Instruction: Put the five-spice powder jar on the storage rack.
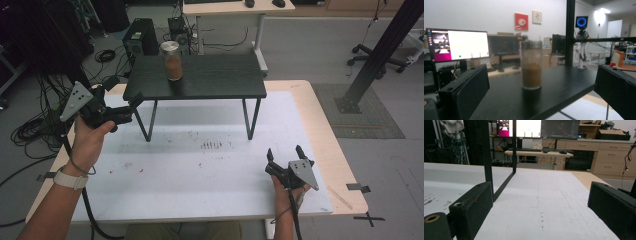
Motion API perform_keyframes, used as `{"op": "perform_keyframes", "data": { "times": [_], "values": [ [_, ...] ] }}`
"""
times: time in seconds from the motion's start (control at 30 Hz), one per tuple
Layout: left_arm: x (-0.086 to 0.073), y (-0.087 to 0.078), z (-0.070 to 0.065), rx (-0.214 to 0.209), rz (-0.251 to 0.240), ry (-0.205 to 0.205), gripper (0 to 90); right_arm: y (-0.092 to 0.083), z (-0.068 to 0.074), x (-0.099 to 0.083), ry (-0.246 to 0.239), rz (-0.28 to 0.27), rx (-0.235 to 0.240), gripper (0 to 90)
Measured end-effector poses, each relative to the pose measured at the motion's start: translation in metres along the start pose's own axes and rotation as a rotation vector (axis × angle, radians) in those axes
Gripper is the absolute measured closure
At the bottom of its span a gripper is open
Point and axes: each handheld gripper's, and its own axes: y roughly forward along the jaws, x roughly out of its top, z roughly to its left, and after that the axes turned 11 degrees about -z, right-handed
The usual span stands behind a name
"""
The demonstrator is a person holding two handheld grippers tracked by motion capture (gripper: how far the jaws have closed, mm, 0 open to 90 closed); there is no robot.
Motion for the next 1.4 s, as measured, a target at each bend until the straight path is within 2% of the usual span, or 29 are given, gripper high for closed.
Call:
{"op": "perform_keyframes", "data": {
  "times": [0.03, 0.1, 0.47, 0.7, 1.07, 1.4],
  "values": [
    [-0.003, -0.004, 0.000, 0.019, 0.009, 0.014, 0.2, 0.000, 0.000, 0.000, 0.000, -0.001, 0.000, 6.2],
    [-0.006, -0.009, 0.001, 0.029, 0.015, 0.027, 0.2, 0.000, 0.000, 0.000, -0.002, -0.002, 0.000, 6.2],
    [-0.031, -0.044, 0.009, 0.079, 0.038, 0.018, 0.2, 0.000, 0.000, 0.000, -0.003, -0.003, -0.001, 6.2],
    [-0.045, -0.061, 0.011, 0.098, 0.032, 0.005, 0.2, 0.000, 0.000, 0.000, -0.004, -0.003, -0.001, 6.2],
    [-0.079, -0.089, 0.014, 0.156, 0.115, 0.012, 0.3, 0.000, 0.000, 0.000, -0.004, -0.003, -0.003, 6.2],
    [-0.110, -0.112, 0.012, 0.225, 0.167, 0.011, 0.6, -0.001, 0.000, 0.000, 0.000, -0.005, -0.001, 6.2]
  ]
}}
